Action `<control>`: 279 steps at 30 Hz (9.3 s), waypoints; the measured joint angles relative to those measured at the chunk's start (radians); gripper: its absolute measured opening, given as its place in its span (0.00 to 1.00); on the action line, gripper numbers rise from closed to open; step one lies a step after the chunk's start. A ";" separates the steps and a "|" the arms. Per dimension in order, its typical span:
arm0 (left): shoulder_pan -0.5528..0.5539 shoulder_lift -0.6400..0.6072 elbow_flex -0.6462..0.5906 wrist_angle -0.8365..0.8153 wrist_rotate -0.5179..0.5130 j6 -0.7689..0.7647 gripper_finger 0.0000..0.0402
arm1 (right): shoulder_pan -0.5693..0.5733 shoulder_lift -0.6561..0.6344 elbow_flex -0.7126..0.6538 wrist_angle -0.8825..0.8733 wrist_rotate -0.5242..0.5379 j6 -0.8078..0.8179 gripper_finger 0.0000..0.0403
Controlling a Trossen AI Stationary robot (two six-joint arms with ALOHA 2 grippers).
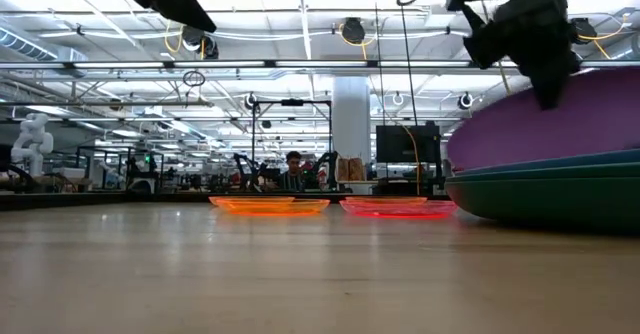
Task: Stack plastic plates
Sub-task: Stack the medium purple plate on top of the medium blue plate, then stack the bottom left small orange plate on top of the medium purple plate, then stack the right small orange plate on top of the bottom small orange plate
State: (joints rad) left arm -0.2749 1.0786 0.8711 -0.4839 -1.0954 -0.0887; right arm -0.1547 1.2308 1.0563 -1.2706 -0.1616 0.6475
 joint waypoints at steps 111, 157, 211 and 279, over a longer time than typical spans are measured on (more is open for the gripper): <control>0.196 0.705 0.000 0.367 0.752 0.061 0.35 | 0.130 -0.403 -0.558 1.430 0.344 -0.757 0.08; 0.100 0.729 0.306 0.103 0.702 0.158 0.01 | 0.141 -0.531 -0.558 1.415 0.213 -0.734 0.08; 0.042 0.987 0.445 1.049 0.901 0.262 0.01 | 0.393 -0.705 -0.557 1.416 -0.027 -0.791 0.08; 0.066 0.892 0.445 0.863 0.936 0.329 0.31 | 0.392 -0.705 -0.557 1.369 0.094 -0.719 0.08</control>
State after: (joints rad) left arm -0.2089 1.9702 1.3159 0.3788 -0.1591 0.2404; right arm 0.2375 0.5255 0.4988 0.0982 -0.0680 -0.0713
